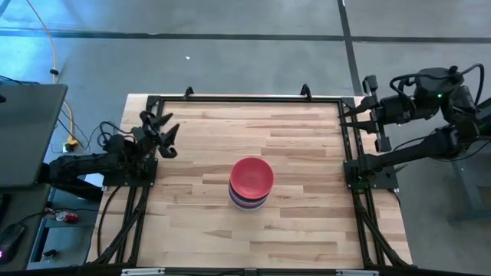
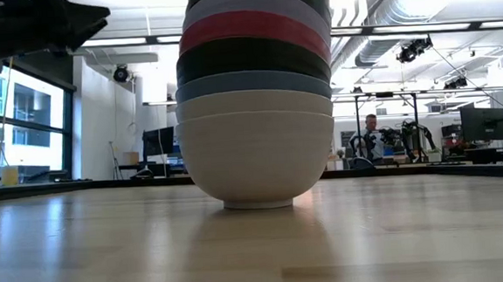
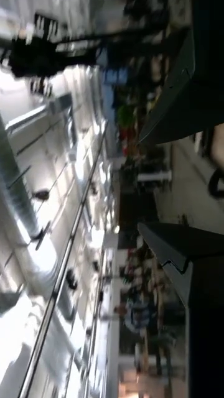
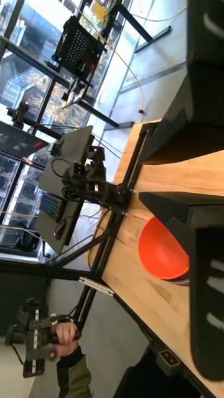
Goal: Nest bowls inside each other
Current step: Return to Home Position
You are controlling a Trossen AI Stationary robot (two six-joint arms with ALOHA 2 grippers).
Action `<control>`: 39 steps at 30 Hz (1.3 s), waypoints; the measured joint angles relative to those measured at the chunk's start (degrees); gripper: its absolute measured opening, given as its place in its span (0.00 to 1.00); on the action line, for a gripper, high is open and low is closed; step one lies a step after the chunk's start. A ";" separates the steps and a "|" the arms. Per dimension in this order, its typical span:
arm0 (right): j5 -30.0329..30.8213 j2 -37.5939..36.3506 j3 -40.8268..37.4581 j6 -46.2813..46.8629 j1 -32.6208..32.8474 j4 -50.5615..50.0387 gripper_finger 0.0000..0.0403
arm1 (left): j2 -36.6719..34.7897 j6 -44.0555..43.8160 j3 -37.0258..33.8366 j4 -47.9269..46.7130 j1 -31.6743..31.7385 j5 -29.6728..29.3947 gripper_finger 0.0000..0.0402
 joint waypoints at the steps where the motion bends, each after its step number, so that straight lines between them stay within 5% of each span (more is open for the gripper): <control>1: 0.00 0.06 0.00 0.00 0.01 -0.01 0.18 | 0.02 -0.67 0.00 -1.21 0.00 1.23 0.51; 29: 0.00 1.64 0.00 0.47 0.02 -1.88 0.18 | 6.08 -15.26 0.04 -11.96 -0.07 31.78 0.51; 39: 0.00 1.64 0.00 1.70 0.00 -5.33 0.18 | 5.27 -17.52 0.04 -11.95 -2.11 32.53 0.51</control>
